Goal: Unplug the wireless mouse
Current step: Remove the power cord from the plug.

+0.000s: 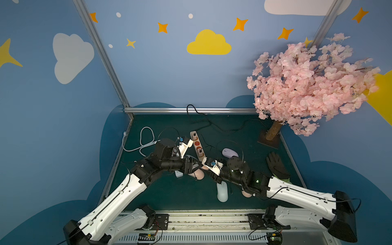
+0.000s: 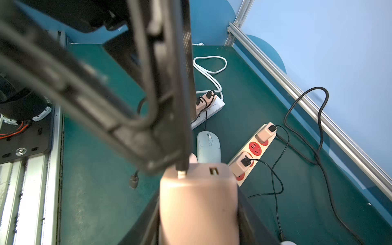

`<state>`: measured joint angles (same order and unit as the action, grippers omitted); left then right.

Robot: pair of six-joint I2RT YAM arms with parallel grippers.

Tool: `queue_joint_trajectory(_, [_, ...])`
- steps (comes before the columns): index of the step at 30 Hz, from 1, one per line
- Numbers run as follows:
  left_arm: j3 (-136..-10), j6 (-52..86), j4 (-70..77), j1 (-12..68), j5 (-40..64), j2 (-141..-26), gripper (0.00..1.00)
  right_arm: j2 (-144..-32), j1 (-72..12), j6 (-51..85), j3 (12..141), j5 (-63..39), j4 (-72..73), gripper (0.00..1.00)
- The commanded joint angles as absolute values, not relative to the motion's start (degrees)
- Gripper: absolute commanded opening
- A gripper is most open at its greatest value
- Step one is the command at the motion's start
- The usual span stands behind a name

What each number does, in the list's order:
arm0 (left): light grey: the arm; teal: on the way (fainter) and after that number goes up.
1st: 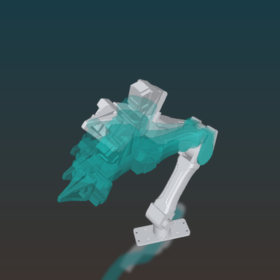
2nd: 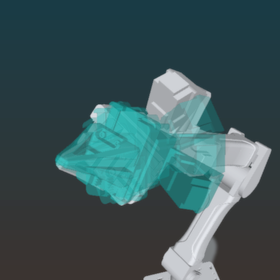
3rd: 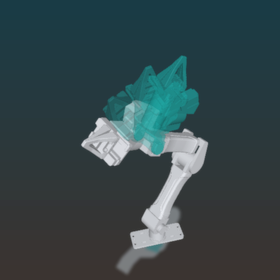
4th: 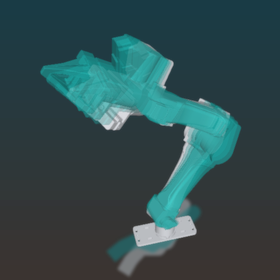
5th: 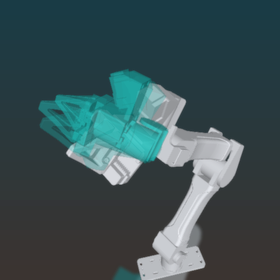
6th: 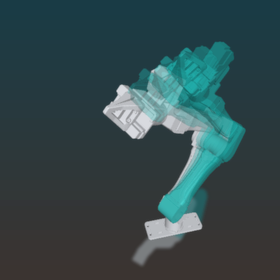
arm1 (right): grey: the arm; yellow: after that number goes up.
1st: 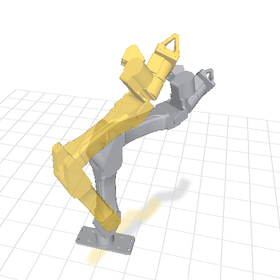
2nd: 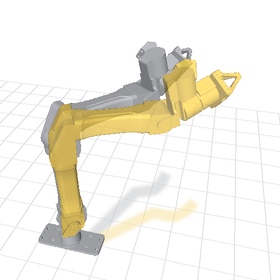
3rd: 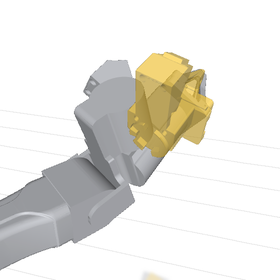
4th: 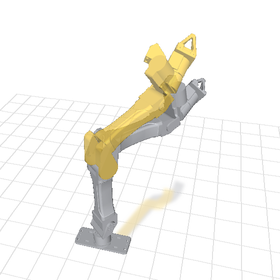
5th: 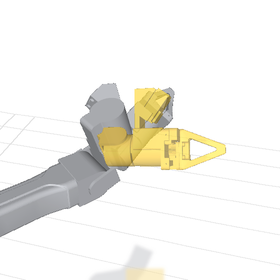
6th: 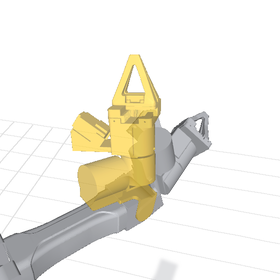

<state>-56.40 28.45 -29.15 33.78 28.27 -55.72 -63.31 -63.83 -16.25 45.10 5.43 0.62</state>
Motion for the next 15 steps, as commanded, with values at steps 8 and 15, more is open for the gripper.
queue_joint_trajectory(8, [-55.3, 27.2, -30.1, 32.4, 31.0, -56.6, 0.47, -61.1, -63.5, -14.2, 46.0, 5.9, 0.6, 0.14])
queue_joint_trajectory(15, [-54.6, 27.2, -28.7, 32.4, 33.0, -56.6, 0.29, -61.1, -63.4, -14.1, 46.0, 6.2, 0.6, 0.13])
